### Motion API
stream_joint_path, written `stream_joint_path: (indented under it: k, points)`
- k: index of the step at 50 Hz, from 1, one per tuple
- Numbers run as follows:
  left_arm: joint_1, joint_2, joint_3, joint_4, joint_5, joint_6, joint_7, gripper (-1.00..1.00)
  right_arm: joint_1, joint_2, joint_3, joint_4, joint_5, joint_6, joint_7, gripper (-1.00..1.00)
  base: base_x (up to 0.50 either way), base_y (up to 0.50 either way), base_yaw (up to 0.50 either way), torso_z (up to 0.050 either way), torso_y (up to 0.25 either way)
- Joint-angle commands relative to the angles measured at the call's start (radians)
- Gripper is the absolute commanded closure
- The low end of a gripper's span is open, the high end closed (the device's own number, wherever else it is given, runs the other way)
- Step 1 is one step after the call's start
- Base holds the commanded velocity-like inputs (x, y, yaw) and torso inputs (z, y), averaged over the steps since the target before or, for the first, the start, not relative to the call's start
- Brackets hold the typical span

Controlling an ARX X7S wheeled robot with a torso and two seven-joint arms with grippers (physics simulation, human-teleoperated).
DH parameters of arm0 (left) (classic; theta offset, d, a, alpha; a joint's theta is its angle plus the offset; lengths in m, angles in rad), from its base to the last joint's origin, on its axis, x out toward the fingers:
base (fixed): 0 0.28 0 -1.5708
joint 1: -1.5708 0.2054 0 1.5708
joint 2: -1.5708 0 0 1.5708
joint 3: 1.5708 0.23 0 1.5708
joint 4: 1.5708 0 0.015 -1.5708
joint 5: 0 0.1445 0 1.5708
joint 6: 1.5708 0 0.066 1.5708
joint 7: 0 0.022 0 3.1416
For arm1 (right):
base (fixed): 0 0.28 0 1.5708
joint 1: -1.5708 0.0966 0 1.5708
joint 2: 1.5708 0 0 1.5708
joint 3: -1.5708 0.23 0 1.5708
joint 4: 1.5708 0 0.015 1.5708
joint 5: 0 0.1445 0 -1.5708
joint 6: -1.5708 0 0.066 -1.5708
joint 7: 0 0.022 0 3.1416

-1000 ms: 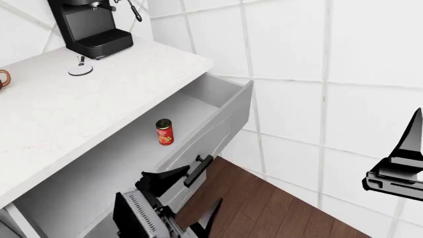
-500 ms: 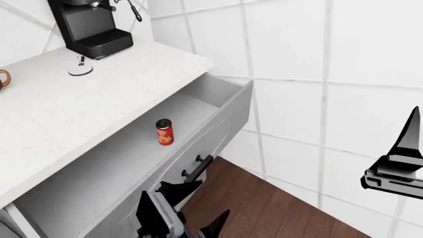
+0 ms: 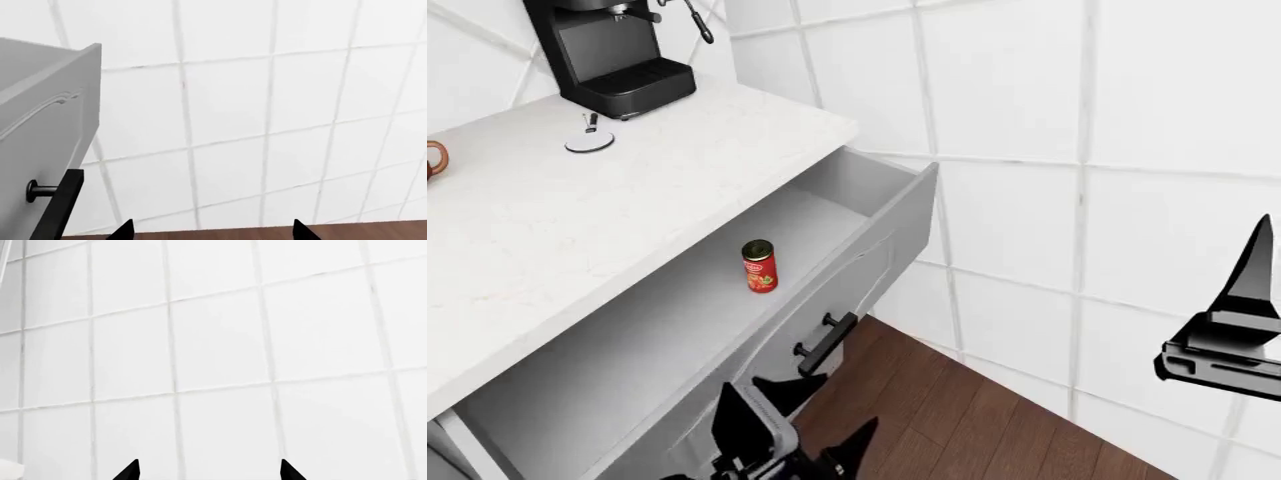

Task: Close the right drawer.

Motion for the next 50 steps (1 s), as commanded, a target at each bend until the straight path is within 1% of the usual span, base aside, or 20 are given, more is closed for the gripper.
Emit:
stream_joint_path:
  k: [1,5,9,19,25,30,32,35,44,50]
  points:
    - [-0.030,0.042,-0.013,-0.152,-0.010,0.050,0.041,-1.00,0.000,0.004,-0.005,0.000,-0.005,-0.003,0.000,-1.00,0.00,0.00,0.00,0.000,0.000]
    - [-0.048,0.061,-0.017,-0.221,-0.009,0.082,0.068,-1.00,0.000,0.005,-0.009,0.000,-0.008,-0.003,0.000,-1.00,0.00,0.00,0.00,0.000,0.000]
    - [-0.079,0.091,-0.021,-0.336,-0.005,0.138,0.120,-1.00,0.000,0.002,-0.007,0.000,-0.006,-0.004,0.000,-1.00,0.00,0.00,0.00,0.000,0.000]
    - [-0.114,0.124,-0.038,-0.469,-0.006,0.199,0.141,-1.00,0.000,-0.004,-0.005,0.000,-0.001,-0.005,0.000,-1.00,0.00,0.00,0.00,0.000,0.000]
    - [-0.162,0.160,-0.059,-0.619,-0.004,0.284,0.171,-1.00,0.000,-0.013,0.000,0.000,0.009,-0.006,0.000,-1.00,0.00,0.00,0.00,0.000,0.000]
    - [-0.170,0.162,-0.068,-0.637,-0.010,0.291,0.162,-1.00,0.000,-0.013,0.002,0.000,0.009,-0.004,0.000,-1.00,0.00,0.00,0.00,0.000,0.000]
    - [-0.184,0.172,-0.076,-0.677,-0.011,0.311,0.158,-1.00,0.000,-0.013,0.001,0.000,0.009,-0.006,0.000,-1.00,0.00,0.00,0.00,0.000,0.000]
    - [-0.182,0.172,-0.079,-0.680,-0.021,0.302,0.168,-1.00,0.000,-0.011,-0.011,0.000,0.001,-0.010,0.000,-1.00,0.00,0.00,0.00,0.000,0.000]
    - [-0.266,0.223,-0.105,-0.918,-0.028,0.388,0.233,-1.00,0.000,-0.005,-0.023,0.000,-0.014,-0.017,0.000,-1.00,0.00,0.00,0.00,0.000,0.000]
    - [-0.271,0.226,-0.152,-0.932,0.022,0.371,0.213,-1.00,0.000,-0.004,-0.030,0.000,-0.023,-0.020,0.000,-1.00,0.00,0.00,0.00,0.000,0.000]
